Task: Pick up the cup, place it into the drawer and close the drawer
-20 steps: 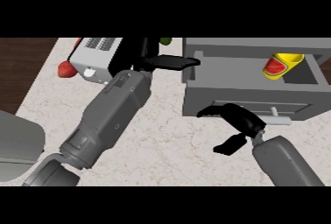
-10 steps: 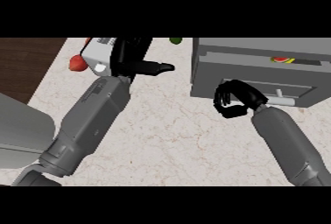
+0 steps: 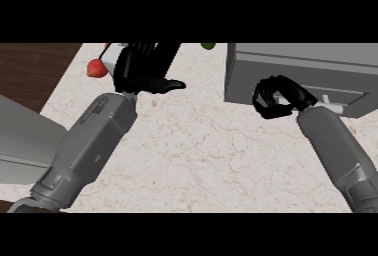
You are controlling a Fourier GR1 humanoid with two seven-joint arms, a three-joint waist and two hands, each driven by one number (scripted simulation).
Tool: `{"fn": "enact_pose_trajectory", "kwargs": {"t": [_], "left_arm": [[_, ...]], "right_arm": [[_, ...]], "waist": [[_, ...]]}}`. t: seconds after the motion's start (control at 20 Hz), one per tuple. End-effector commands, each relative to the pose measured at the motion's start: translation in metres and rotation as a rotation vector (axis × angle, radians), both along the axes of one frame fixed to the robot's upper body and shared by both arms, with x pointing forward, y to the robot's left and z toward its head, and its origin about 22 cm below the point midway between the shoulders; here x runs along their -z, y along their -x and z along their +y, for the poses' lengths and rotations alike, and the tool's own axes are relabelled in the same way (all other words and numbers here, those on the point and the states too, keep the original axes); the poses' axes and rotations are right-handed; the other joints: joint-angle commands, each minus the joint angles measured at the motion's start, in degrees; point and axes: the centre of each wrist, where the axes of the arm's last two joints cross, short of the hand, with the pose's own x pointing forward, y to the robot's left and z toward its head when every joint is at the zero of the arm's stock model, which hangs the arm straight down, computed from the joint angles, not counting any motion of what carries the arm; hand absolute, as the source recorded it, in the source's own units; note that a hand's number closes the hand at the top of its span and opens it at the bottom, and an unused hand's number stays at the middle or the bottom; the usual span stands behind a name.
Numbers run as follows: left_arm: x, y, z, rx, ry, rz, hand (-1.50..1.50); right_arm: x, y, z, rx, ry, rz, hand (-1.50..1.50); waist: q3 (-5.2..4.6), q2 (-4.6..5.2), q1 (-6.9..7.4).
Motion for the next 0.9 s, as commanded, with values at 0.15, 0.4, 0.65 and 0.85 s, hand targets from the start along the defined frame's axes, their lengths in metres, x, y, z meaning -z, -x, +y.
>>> {"fn": "enact_pose_trajectory", "kwargs": {"t": [0.15,0.4,0.65,0.85], "left_arm": [[0.001,0.003,0.006,0.036,0.002,-0.015,-1.50],[-0.002,0.003,0.013,0.057,0.015,0.006,-1.50],[-0.001,0.005,0.017,0.067,0.015,-0.007,-1.50],[0.005,0.008,0.024,0.063,0.015,-0.003,-1.50]], "right_arm": [[-0.076,-0.032,-0.030,0.171,-0.031,-0.137,1.50],[-0.093,-0.031,-0.045,0.156,-0.038,-0.145,1.50],[-0.099,-0.028,-0.057,0.150,-0.073,-0.129,1.50],[-0.107,-0.027,-0.060,0.141,-0.089,-0.135,1.50]], "waist": [[-0.26,1.38,2.99],[-0.35,1.12,3.43],[-0.35,1.13,4.22],[-0.44,1.40,4.44]]}}
